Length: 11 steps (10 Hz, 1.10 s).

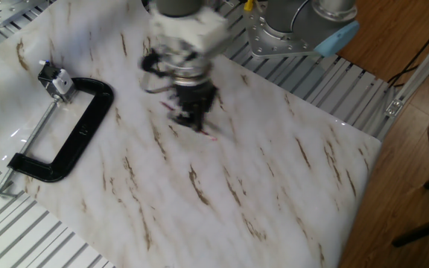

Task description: Insert the pencil into the pencil sharpener

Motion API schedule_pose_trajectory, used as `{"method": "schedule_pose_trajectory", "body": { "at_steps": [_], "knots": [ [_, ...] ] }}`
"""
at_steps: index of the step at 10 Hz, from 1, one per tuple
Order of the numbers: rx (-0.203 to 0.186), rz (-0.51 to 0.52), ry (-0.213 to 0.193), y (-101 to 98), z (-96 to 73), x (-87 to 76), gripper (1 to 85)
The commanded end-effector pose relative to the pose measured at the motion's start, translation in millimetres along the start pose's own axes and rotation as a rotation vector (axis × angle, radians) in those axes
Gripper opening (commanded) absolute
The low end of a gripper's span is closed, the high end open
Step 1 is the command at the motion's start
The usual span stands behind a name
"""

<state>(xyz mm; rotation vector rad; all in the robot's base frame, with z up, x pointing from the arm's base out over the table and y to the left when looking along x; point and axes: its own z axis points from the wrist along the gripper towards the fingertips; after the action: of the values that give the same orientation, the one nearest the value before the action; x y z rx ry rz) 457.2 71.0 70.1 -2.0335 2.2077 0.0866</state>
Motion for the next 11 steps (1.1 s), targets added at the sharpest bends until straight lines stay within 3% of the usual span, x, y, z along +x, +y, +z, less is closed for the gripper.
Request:
{"method": "schedule_pose_trajectory", "body": {
  "at_steps": [1, 2, 4, 7, 11],
  "knots": [
    [-0.048, -0.083, 0.004, 41.3, 10.6, -17.0, 1.0],
    [-0.068, -0.116, 0.014, 46.2, 10.3, -13.8, 1.0],
    [-0.089, -0.209, 0.073, 49.7, 9.2, 2.7, 1.0],
    [-0.122, -0.296, 0.082, 56.8, 8.1, 7.0, 1.0],
    [-0.108, -0.357, 0.101, 51.6, 8.1, 11.9, 1.0]
  ]
}}
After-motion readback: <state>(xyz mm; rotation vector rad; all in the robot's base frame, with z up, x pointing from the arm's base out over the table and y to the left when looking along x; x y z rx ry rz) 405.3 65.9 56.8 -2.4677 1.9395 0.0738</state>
